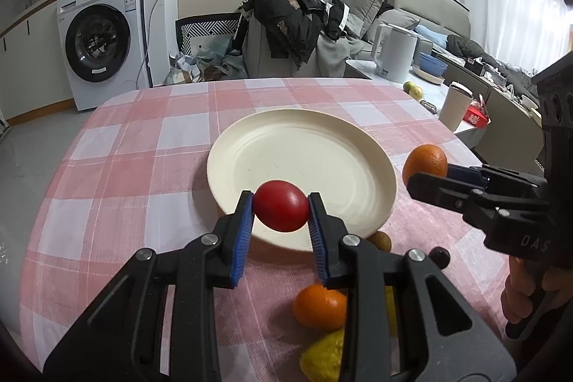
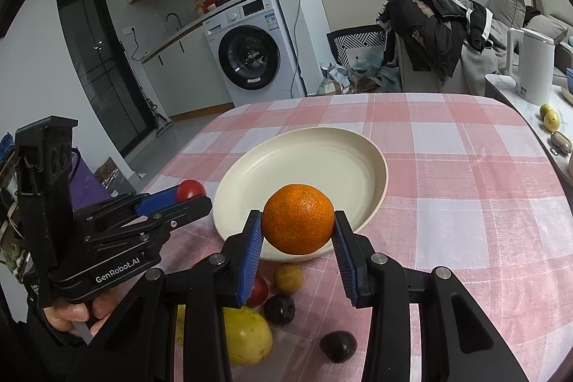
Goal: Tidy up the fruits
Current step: 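Carry the tomato and orange onto the cream plate and open both tools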
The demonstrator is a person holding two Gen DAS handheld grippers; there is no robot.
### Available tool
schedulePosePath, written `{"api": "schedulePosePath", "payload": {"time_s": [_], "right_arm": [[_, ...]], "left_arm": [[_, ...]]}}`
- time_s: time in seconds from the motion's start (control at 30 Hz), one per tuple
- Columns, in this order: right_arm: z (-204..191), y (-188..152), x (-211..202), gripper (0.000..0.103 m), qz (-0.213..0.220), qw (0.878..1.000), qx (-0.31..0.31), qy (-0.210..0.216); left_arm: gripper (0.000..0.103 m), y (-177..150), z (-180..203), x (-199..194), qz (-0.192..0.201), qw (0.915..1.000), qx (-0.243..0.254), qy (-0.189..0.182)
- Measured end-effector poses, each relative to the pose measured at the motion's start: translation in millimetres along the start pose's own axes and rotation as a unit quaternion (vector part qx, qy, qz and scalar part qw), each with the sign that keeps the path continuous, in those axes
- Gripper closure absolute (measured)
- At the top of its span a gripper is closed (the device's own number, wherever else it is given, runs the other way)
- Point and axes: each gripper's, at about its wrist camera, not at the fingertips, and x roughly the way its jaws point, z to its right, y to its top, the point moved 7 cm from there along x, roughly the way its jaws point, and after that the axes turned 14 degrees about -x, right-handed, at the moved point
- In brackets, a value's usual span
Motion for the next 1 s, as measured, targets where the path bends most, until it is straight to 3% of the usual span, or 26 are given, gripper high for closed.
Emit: {"api": "schedulePosePath", "payload": {"time_s": [1.0], "right_arm": [[10,-8,44,0.063,-0.044,0.999,0.005,-0.009]], "left_arm": [[0.076,-8,-7,50,-0.04,0.9991,0.008,0.01]]}}
